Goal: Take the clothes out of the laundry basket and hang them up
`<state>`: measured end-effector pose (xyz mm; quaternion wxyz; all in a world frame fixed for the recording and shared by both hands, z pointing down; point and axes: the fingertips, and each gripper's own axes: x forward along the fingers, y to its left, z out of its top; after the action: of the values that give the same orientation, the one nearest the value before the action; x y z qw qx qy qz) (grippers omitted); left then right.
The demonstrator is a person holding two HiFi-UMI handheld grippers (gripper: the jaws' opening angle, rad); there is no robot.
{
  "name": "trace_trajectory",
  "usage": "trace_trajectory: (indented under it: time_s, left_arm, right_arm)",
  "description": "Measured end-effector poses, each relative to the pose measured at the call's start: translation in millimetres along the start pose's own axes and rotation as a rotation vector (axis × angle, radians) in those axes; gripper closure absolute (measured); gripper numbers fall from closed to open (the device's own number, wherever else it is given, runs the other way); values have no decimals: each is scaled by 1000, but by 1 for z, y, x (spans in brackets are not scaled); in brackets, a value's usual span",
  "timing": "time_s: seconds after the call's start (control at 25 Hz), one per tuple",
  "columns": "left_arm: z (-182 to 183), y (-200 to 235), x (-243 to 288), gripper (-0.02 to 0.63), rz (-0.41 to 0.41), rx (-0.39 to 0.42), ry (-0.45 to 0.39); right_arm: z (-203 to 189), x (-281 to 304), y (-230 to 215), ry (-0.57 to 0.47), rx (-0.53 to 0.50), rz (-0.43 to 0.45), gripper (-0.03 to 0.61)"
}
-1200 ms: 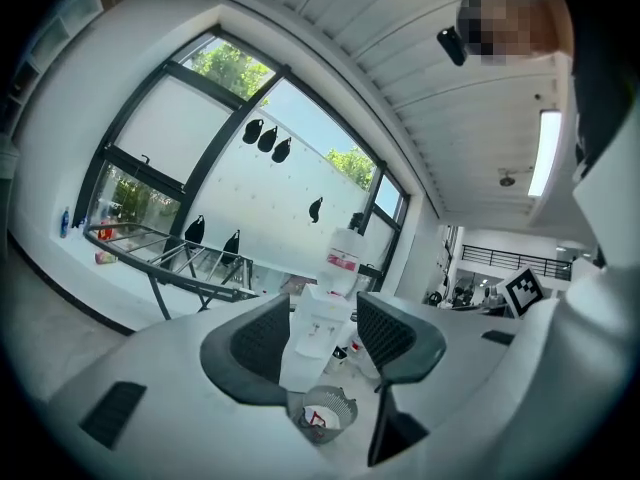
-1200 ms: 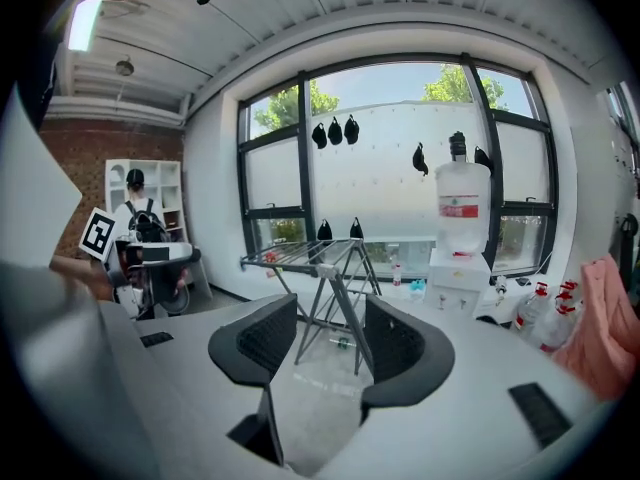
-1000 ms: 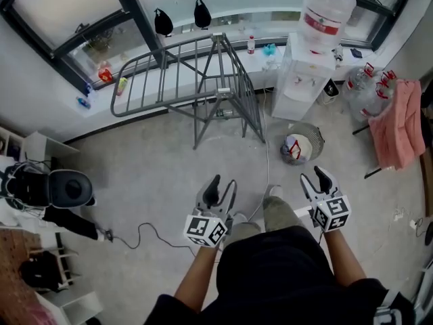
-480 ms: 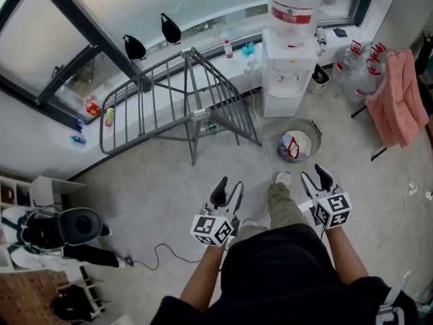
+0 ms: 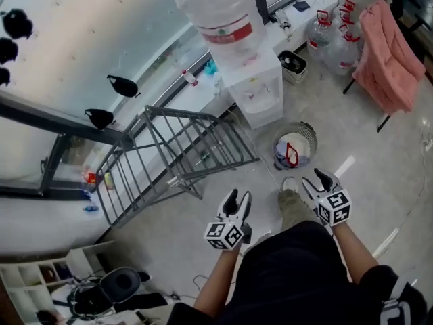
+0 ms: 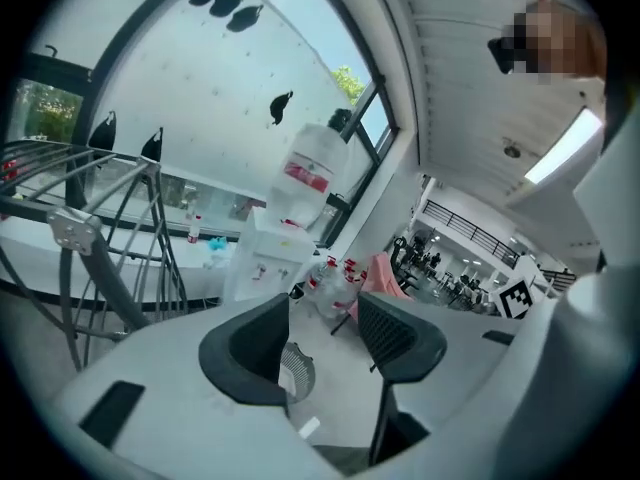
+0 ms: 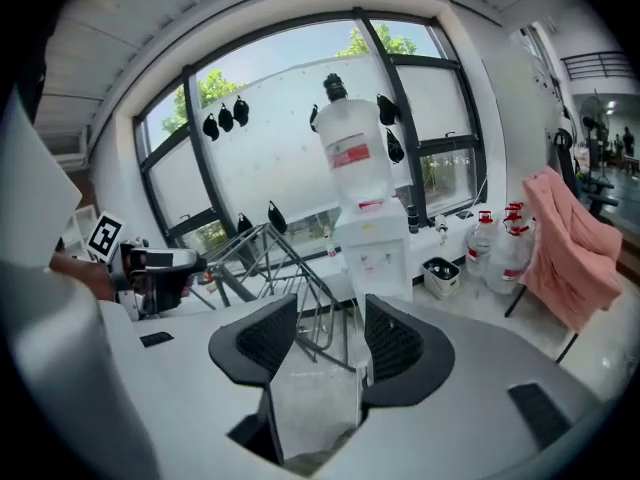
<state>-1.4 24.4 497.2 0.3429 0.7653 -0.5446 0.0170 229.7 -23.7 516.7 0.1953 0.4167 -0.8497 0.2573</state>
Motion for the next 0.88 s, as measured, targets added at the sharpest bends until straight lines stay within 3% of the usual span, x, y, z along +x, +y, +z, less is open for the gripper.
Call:
trace_trajectory:
  time_s: [0.12,0.28,0.36,0.52,0.68,0.88]
  left_arm:
    - [5,-5,65,417,-38,44,80]
    - [5,-11,138,417,-90,36,175]
    - [-5,-18,176,417,-118,92,235]
    - [-38,-31,244,417,-215,212,373]
    - [-73,-29,310,417,-321,231,467]
    - [-143,1,388,417,-351,272,583]
  right_arm:
    - [17,24,-39,-4,23,-5,397]
    - [34,45,-94,-38,54,-64,396]
    - [35,52,-123,-44,66,-97,394]
    - [17,66,-163,-26,100,-143,394]
    - [-7,86,-188,-4,101,-172,393]
    - [-34,122,-217,-5,147,-210,390]
